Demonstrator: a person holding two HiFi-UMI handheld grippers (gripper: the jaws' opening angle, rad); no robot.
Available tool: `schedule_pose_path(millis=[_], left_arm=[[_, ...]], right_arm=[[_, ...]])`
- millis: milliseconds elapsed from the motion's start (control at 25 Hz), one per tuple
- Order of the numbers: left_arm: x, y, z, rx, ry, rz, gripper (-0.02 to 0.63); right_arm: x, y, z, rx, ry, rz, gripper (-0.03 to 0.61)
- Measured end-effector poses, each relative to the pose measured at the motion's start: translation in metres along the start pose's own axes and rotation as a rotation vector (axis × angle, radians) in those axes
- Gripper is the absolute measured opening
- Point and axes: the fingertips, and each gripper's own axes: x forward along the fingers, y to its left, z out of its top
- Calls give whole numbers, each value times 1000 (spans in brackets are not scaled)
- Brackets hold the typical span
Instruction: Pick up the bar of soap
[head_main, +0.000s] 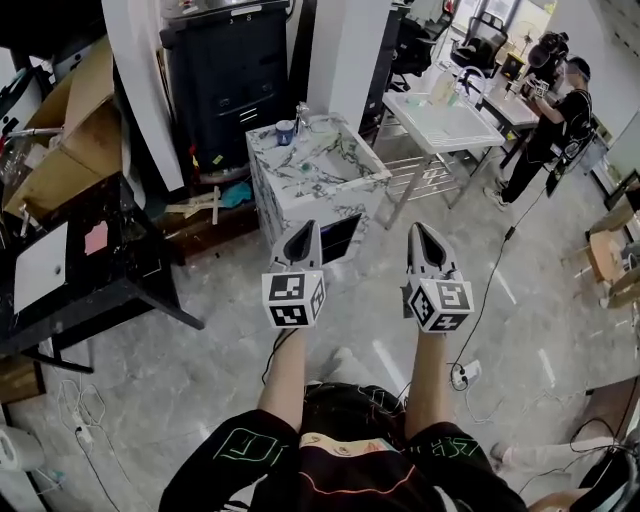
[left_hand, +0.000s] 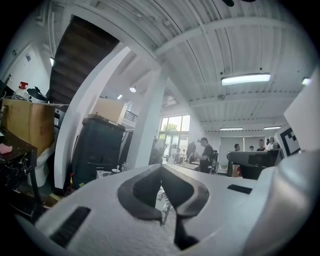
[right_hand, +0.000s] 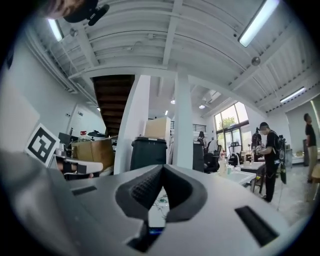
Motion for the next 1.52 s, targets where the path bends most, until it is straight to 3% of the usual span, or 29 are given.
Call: schedule_pose_path(millis=[200, 400, 640, 800, 1080, 1280, 1520], left_arm=[[16, -13, 1, 20, -2, -23, 8], [34, -3, -5, 36, 17, -2, 8], [69, 28, -4, -30, -14, 56, 8], [106, 35, -14, -17, 2, 75, 8], [184, 73, -25, 1, 9, 203, 8], [249, 76, -35, 43, 41, 224, 8], [289, 81, -48, 63, 77, 245, 8]], right_arm=[[-4, -32, 1, 47, -24, -39, 6], [24, -36, -7, 85, -31, -1, 6], [79, -40, -28, 95, -11, 79, 6], [121, -68, -48, 153, 15, 77, 5], [217, -105, -77, 208, 63, 173, 6], [281, -147, -93, 235, 73, 201, 6], [333, -141, -102, 198, 67, 322, 6]])
